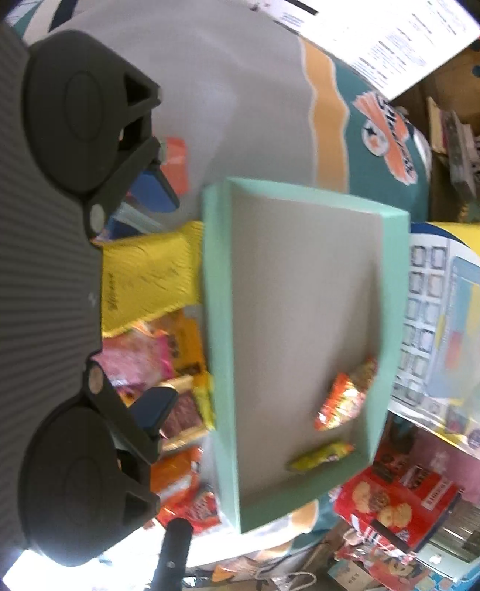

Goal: Organize snacks
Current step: 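Grasp the yellow WINSUN pack with left tool while right tool grasps orange silver-striped bag, then carry both packs into the teal box and open both tools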

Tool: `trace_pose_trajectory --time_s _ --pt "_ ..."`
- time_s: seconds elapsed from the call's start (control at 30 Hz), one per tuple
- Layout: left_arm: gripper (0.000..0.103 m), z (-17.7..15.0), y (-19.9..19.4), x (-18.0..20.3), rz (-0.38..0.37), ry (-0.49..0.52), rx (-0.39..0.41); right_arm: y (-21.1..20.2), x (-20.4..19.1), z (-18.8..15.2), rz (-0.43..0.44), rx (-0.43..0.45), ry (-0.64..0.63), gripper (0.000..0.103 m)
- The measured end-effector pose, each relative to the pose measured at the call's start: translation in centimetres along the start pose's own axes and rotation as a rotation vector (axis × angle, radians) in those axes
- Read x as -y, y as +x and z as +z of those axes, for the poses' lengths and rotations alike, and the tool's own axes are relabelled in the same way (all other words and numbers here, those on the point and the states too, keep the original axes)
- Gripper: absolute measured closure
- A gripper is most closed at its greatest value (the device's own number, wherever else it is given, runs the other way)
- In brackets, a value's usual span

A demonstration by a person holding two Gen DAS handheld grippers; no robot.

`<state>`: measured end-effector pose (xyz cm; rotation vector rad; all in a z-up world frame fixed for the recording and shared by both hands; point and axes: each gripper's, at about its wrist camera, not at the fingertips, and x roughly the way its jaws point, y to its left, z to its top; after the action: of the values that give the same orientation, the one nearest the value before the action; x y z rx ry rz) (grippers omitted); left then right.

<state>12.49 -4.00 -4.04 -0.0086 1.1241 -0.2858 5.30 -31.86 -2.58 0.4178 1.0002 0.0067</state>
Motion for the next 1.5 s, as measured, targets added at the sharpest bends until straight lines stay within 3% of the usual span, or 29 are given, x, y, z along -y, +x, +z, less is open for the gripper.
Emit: trace_pose_trajectory --time_s 0.17,0.23,0.4,0.43,0.5,0.7,1.07,1.23,1.5 --pt "0.001 -0.9 1.0 -0.4 0.03 0.001 -0.016 1.2 -0.7 -0.4 -0.041 -0.02 -0.021 0.001" --pt "0.003 -1.0 1.4 -0.6 0.028 0.004 -0.018 1.8 -1.2 -0.6 -0.063 -0.033 -0.045 0.009" --pt "0.029 -1.4 2.5 -0.5 0.025 0.041 -0.048 3.9 -2.0 -0.9 -0.099 -0.07 -0.056 0.033" --pt "0.03 -1.6 2.5 -0.5 0.028 0.05 -0.045 4.2 -2.2 -1.0 -0.112 -0.067 -0.066 0.036" --pt "0.032 -2.1 2.3 -0.4 0.034 0.083 -0.029 4.3 -2.5 -1.6 -0.123 -0.056 -0.091 0.052" --pt "0.044 -3.5 1.3 -1.4 0.018 0.111 -0.009 3.2 -2.5 -3.5 -0.113 -0.016 -0.119 0.056" --pt "0.042 -1.8 2.8 -1.2 0.049 0.134 -0.068 3.4 -1.8 -3.4 -0.088 -0.016 -0.095 0.053" --pt "0.049 -1.6 2.8 -1.4 0.037 0.132 -0.061 3.7 -2.0 -3.3 -0.089 -0.014 -0.104 0.055" --pt "0.05 -3.2 -0.7 -2.5 -0.048 0.093 -0.005 1.6 -2.2 -4.0 -0.058 0.011 -0.113 0.06"
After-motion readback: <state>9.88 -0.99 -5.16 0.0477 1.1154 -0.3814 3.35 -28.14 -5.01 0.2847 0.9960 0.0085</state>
